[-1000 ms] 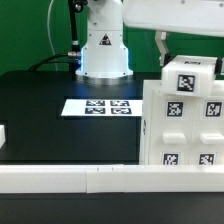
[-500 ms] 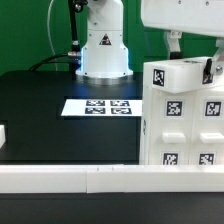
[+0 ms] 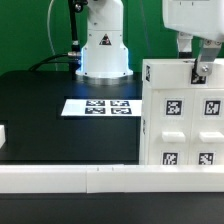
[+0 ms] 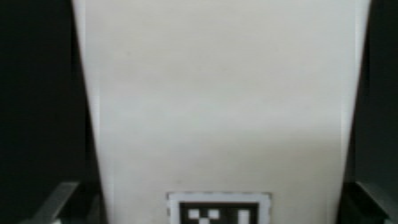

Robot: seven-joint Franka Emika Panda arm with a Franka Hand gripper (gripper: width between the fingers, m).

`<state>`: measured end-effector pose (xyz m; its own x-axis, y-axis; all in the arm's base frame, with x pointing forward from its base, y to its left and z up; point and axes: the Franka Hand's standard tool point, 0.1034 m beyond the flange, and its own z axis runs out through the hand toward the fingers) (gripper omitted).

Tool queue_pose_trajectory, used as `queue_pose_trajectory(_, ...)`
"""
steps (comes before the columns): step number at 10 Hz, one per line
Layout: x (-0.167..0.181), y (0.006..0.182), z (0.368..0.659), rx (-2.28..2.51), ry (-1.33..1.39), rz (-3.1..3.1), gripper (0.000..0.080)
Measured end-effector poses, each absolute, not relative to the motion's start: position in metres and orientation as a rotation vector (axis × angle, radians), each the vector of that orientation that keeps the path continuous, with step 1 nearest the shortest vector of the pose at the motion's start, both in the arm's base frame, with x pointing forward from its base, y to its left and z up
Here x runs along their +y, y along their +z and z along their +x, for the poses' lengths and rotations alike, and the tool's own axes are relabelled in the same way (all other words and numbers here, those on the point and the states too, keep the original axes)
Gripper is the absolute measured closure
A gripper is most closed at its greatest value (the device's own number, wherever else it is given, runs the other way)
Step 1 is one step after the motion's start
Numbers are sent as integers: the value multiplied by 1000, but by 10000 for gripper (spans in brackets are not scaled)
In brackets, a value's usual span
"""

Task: Assemble cabinet

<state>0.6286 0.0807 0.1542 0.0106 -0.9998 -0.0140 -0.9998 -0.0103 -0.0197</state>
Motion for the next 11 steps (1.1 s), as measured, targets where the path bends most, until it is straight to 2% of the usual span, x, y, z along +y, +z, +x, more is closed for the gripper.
queue_pose_trajectory(1, 81, 154, 629, 2326, 22, -2052, 246)
queue_pose_trajectory(5, 80, 153, 629, 2345, 24, -2030, 239)
queue_pose_trajectory(6, 80, 154, 629, 2338, 24, -2037, 63)
queue_pose_trajectory(7, 81, 159, 631, 2289, 18, -2081, 63)
queue_pose_trajectory(8, 82, 173, 633, 2258, 16, -2089, 11)
queue_pose_trajectory(9, 84, 190, 635, 2239, 18, -2070, 3)
queue_pose_trajectory(10, 85, 195, 635, 2235, 23, -2067, 3)
queue_pose_trajectory(11, 85, 192, 634, 2238, 26, -2072, 3)
